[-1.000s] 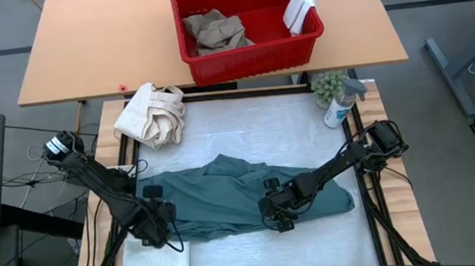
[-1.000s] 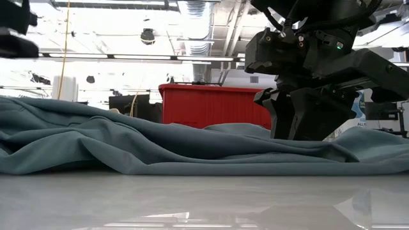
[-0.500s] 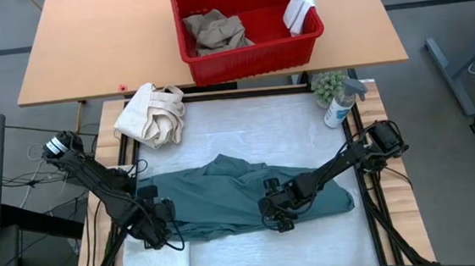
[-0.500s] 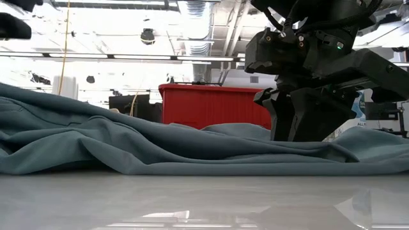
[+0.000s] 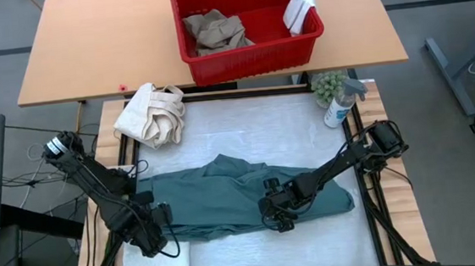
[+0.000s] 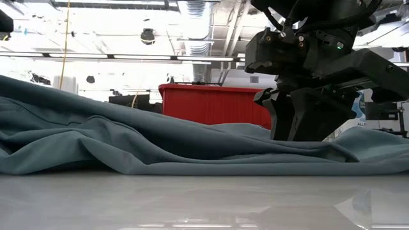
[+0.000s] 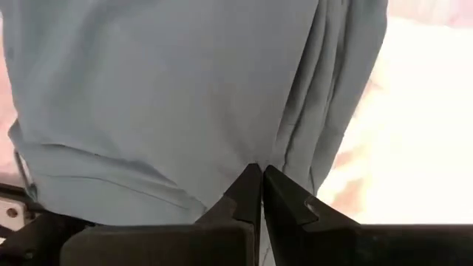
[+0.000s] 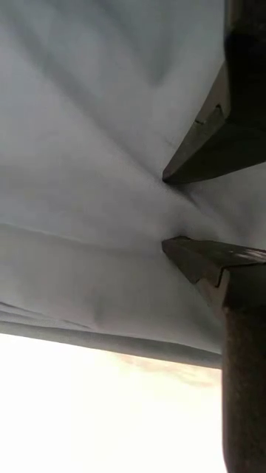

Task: Fold Laundry from Bin
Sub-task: Fold the blue pants

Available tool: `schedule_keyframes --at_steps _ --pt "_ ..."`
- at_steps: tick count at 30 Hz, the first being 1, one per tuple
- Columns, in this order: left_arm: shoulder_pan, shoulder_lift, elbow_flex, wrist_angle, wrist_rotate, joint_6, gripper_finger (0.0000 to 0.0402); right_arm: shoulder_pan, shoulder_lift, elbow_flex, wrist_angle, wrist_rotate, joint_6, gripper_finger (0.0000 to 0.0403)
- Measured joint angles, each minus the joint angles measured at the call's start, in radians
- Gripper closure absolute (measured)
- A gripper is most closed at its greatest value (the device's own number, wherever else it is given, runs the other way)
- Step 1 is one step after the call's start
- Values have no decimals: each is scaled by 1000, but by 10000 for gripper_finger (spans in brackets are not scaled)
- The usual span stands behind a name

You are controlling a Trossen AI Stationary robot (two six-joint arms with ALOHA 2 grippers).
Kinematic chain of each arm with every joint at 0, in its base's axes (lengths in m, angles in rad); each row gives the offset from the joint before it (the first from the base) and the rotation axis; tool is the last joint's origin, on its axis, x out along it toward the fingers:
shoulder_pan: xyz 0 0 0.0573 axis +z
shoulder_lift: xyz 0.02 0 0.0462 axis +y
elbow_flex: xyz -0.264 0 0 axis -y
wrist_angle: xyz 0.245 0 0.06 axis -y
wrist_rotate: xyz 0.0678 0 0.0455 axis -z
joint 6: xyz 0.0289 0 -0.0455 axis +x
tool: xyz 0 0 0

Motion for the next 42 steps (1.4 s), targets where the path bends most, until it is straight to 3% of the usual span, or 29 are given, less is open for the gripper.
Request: schedule_keyframes --at_steps 9,18,22,24,27,31,32,34,37,42 --pt "1 0 0 38 75 -14 392 0 0 0 -1 0 0 239" --pt "5 0 0 72 207 -17 303 0 0 0 -1 0 -1 239" --pt "5 0 1 74 247 -94 270 0 0 0 -1 0 -1 239" --pt "5 0 28 83 204 -136 263 0 0 0 0 0 0 239" --pt "30 -12 136 82 -1 -154 261 0 0 0 3 -1 -1 239" --pt "91 -14 249 84 -555 -139 260 -5 -7 9 1 -3 -2 239" --pt "112 -14 248 87 -652 -119 260 -10 -18 16 -12 -5 -6 239" --pt "167 -7 214 109 -682 -55 260 -16 -35 34 -35 -10 -9 239" --pt "237 0 96 201 -591 39 260 -33 -84 54 -92 -15 -29 239" --pt "296 0 -73 418 -531 121 260 -82 -225 108 -183 -9 -37 239"
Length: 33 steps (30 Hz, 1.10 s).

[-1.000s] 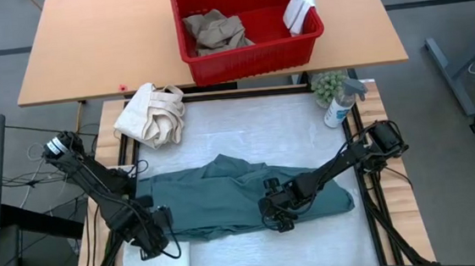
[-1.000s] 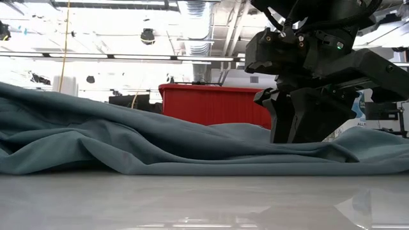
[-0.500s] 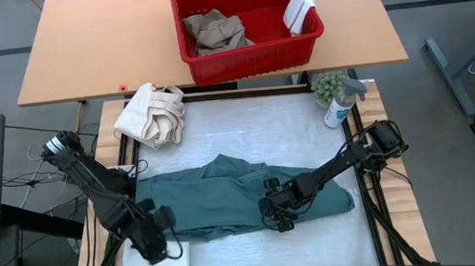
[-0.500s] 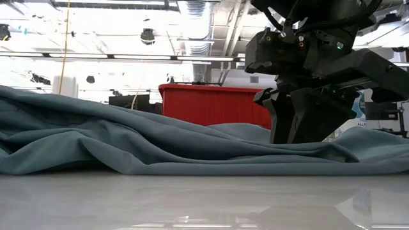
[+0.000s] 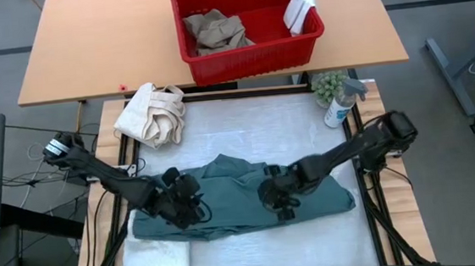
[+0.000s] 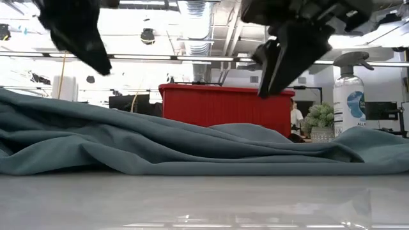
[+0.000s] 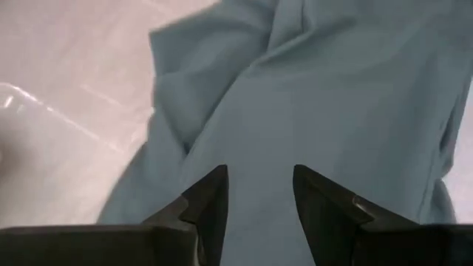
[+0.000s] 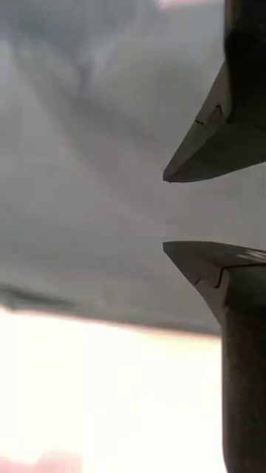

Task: Fold Laundry from Bin
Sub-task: Fold the blue pants

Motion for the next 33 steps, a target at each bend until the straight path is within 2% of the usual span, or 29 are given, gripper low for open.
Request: schedule_keyframes --at_steps 2,5,7,13,20,26,33 --pt "11 0 -49 66 13 9 260 -21 -53 0 -39 18 7 239" --pt "14 -1 -114 108 35 -7 260 -69 -115 3 -133 161 88 240" --pt "14 -1 -142 132 53 -22 260 -126 -124 -10 -198 193 112 244" --pt "14 -2 -169 186 27 -41 260 -282 -56 -76 -118 92 34 259" --pt "15 -2 -169 196 -11 -65 260 -354 48 -90 -71 -9 -96 271" --pt "38 -2 -169 192 -31 -91 260 -361 139 -86 -84 -11 -194 276" --pt "84 -2 -169 188 -67 -81 260 -439 188 -82 -161 -34 -202 282"
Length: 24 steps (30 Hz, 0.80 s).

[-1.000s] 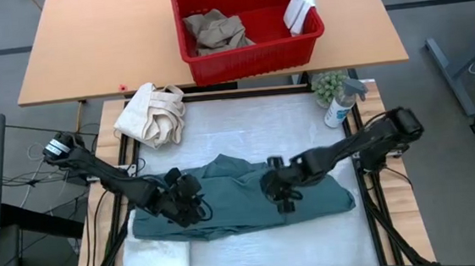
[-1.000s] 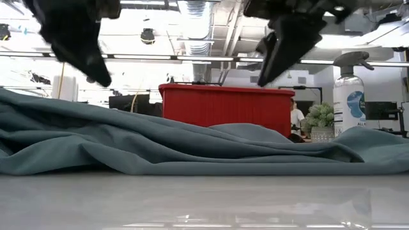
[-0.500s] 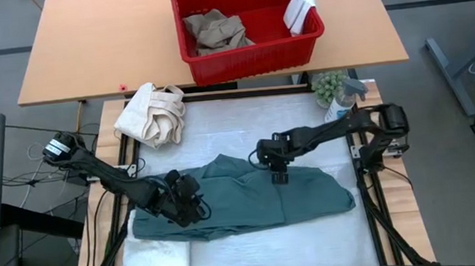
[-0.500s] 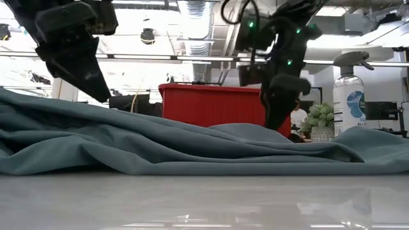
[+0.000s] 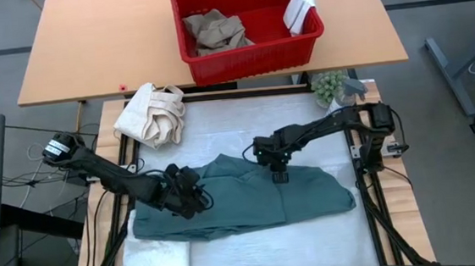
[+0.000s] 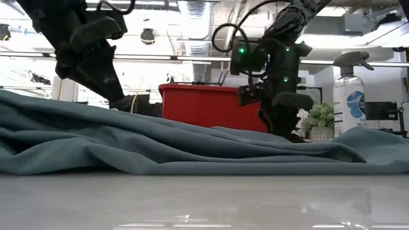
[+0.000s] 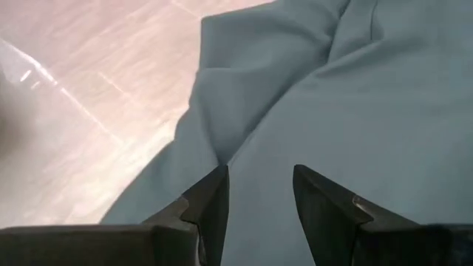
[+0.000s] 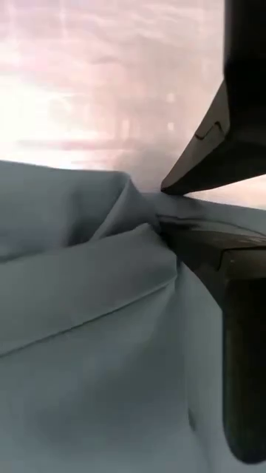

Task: Fold Laundry from Bin
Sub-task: Fold the blue pants

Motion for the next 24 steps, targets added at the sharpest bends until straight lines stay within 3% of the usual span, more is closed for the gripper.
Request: schedule_keyframes --at_steps 8,15,20,24 --pt "17 0 0 -1 -19 16 260 -90 -59 -8 -56 15 0 282" --pt "17 0 0 -3 -92 23 260 -184 -165 -10 -63 140 -33 282" --pt "17 0 0 -3 -102 -29 260 -234 -283 -11 -92 104 -10 282" --pt "17 20 0 16 -104 -58 260 -224 -387 -8 -42 -58 2 287"
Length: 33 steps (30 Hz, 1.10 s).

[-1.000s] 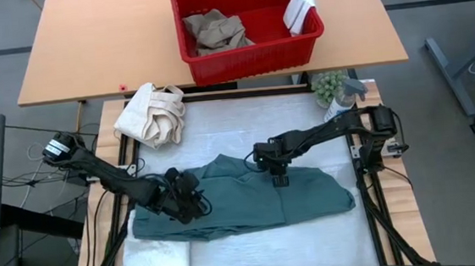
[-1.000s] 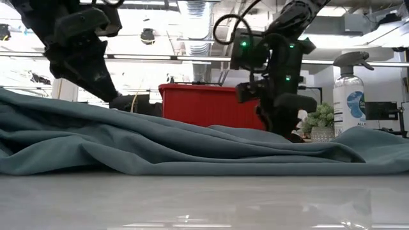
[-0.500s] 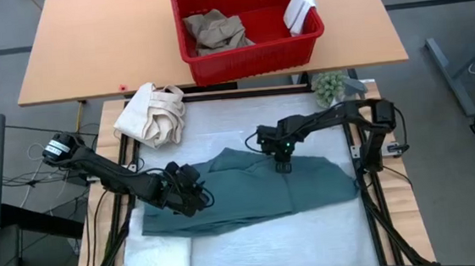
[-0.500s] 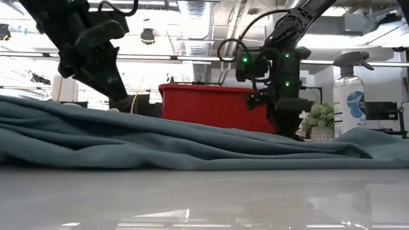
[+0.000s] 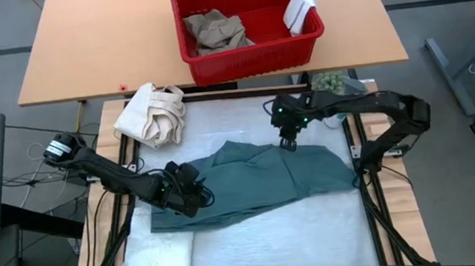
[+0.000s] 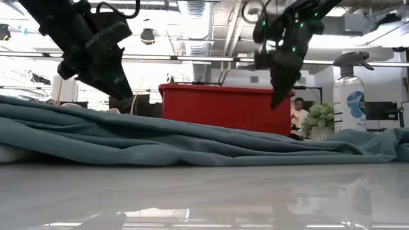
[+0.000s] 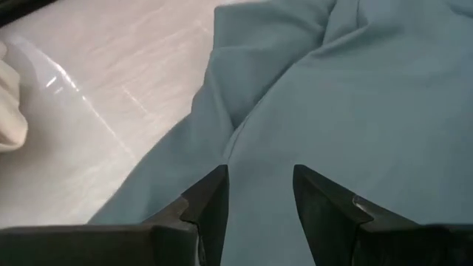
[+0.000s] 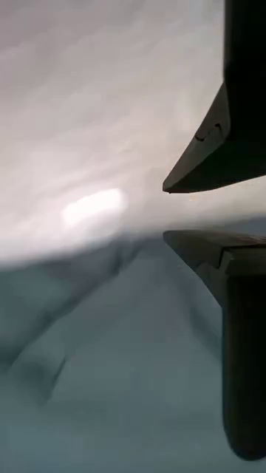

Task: Fold Laundry from Bin
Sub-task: Fold the blue pants

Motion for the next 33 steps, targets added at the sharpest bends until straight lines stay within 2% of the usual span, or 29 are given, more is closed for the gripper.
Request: schedule_keyframes --at_steps 2,5,9,14,19,24,28,33 --pt "0 33 0 38 4 -2 260 29 -10 0 27 -77 -3 296" --pt "0 99 0 149 53 30 260 81 11 0 75 -136 -26 313" --pt "0 209 0 268 159 70 260 131 83 0 176 -154 -27 333" --pt "-1 301 1 261 249 -30 260 154 206 0 202 -166 -49 351" --pt "-20 317 4 248 275 -82 260 151 330 0 209 -150 -77 368" --pt "-49 305 4 244 331 -89 260 128 392 7 196 -164 -62 383" --pt "-67 303 5 214 377 -94 260 109 374 4 203 -149 -53 380" --pt "-62 281 3 198 365 -108 260 77 334 0 204 -72 -52 377"
